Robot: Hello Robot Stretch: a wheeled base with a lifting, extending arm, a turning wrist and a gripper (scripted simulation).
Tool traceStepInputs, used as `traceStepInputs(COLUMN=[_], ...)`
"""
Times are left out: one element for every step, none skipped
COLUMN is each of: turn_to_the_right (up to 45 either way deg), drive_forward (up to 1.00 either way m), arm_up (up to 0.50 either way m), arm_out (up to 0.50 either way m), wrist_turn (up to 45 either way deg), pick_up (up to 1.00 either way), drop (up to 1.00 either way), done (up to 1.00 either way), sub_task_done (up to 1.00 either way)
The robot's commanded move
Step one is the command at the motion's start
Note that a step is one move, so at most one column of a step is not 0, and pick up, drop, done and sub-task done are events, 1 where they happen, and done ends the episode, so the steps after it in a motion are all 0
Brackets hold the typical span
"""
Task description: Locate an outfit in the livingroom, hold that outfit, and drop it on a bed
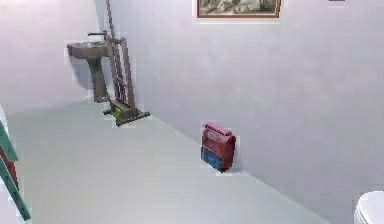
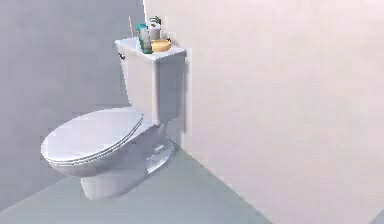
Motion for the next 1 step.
traceStepInputs(turn_to_the_right=[-36.0], drive_forward=[0.00], arm_up=[0.00], arm_out=[0.00], wrist_turn=[0.0], pick_up=[0.00], drop=[0.00], done=[0.00], sub_task_done=[0.00])
